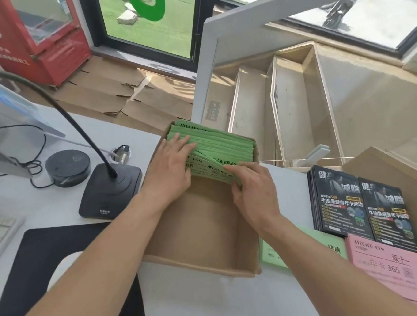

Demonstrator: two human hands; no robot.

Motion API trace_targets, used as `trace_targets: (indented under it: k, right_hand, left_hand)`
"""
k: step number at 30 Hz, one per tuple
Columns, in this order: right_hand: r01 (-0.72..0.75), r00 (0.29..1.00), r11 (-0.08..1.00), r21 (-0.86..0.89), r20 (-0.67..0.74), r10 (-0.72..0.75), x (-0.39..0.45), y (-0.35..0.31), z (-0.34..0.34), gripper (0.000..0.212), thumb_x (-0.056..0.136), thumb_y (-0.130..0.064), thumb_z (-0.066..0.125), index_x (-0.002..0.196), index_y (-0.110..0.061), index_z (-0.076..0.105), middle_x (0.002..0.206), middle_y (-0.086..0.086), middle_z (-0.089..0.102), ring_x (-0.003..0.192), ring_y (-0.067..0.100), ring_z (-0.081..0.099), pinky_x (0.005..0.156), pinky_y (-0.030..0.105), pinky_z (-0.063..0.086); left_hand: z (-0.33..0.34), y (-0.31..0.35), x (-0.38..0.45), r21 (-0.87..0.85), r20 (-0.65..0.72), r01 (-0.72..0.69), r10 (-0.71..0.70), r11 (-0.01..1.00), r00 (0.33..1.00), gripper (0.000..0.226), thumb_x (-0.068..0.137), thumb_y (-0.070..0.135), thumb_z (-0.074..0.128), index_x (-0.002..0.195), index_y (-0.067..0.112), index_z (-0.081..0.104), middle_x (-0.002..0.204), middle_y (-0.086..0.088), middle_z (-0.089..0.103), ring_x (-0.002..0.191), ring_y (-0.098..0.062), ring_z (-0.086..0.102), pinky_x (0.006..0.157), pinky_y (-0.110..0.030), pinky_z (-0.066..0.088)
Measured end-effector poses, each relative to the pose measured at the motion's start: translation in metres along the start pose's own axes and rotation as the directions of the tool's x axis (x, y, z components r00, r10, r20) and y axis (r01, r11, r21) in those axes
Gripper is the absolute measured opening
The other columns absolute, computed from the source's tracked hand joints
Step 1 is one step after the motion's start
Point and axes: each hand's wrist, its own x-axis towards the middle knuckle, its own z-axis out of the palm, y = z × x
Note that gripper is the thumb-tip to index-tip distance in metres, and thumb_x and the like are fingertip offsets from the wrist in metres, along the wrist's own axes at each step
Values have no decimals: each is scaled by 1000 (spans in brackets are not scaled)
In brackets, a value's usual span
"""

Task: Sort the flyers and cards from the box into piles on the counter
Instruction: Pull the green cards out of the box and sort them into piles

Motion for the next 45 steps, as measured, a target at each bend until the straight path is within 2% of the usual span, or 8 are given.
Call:
trace_targets:
  k: [7, 15, 22, 24, 28, 32, 39, 45]
  right_hand:
    - [-53, 995, 996, 69, 84, 48, -2, -2, -5, 55, 77, 4, 64, 123, -25, 64, 105, -8, 71, 94, 10, 57, 84, 27, 42]
    - [-43, 992, 998, 53, 123, 36, 0, 1, -3, 54, 80, -7, 70, 128, -28, 59, 100, -12, 70, 96, 16, 57, 87, 34, 47]
    - [9, 990, 999, -47, 143, -2, 2, 3, -4, 79, 82, -10, 71, 152, -25, 38, 149, -5, 50, 142, 23, 36, 116, 40, 32]
    - [7, 984, 998, -61, 177, 4, 2, 5, -2, 79, 83, -10, 71, 152, -25, 37, 149, -5, 50, 145, 23, 33, 118, 41, 30]
    - [-21, 996, 1000, -21, 83, 22, 0, 3, -2, 68, 82, -7, 71, 144, -25, 50, 121, -5, 70, 129, 20, 48, 109, 33, 34]
    - [-12, 995, 1000, 22, 104, 10, -2, 2, -5, 58, 81, -7, 73, 133, -26, 58, 101, -9, 70, 100, 19, 61, 94, 34, 47]
    - [-77, 972, 995, -70, 217, 90, 2, 0, -3, 57, 91, -11, 58, 143, -34, 49, 107, -3, 74, 111, 26, 54, 97, 30, 42]
    - [-142, 988, 946, 291, -17, 153, -7, -7, -25, 51, 93, -9, 62, 129, -44, 52, 109, -6, 68, 97, 11, 60, 87, 33, 51]
  left_hand:
    - [1, -1, 0, 0, -15, -16, 16, 1000, 1000, 70, 81, -1, 65, 148, 15, 47, 159, -6, 39, 152, -24, 23, 127, -39, 8]
    - [-1, -1, 1, -37, -25, -14, 13, 999, 1000, 68, 77, -5, 67, 141, 14, 53, 157, -7, 41, 152, -24, 25, 127, -37, 6]
    - [-4, 1, 0, -49, -21, -7, 6, 999, 1000, 59, 76, -3, 68, 130, 17, 56, 157, -6, 42, 152, -22, 24, 127, -38, 8]
    - [-4, 0, 0, -57, -18, -8, 7, 998, 1000, 54, 76, -3, 69, 124, 18, 55, 157, -6, 41, 152, -22, 23, 127, -38, 8]
    - [-4, -1, -1, -62, -14, -11, 10, 998, 1000, 47, 76, -2, 69, 116, 19, 56, 157, -7, 40, 153, -23, 22, 127, -36, 8]
    - [-3, -2, 0, -65, -22, -24, 23, 998, 1000, 43, 76, -4, 68, 113, 17, 60, 157, -9, 40, 153, -24, 22, 126, -37, 9]
    - [4, -6, 3, -14, -24, -20, 19, 1000, 1000, 27, 83, 2, 69, 106, 15, 73, 155, -12, 43, 152, -29, 23, 126, -45, 14]
    - [-8, -1, 4, -51, -266, -168, 149, 984, 952, 25, 84, 2, 74, 105, 14, 73, 137, -8, 60, 142, -28, 39, 123, -47, 18]
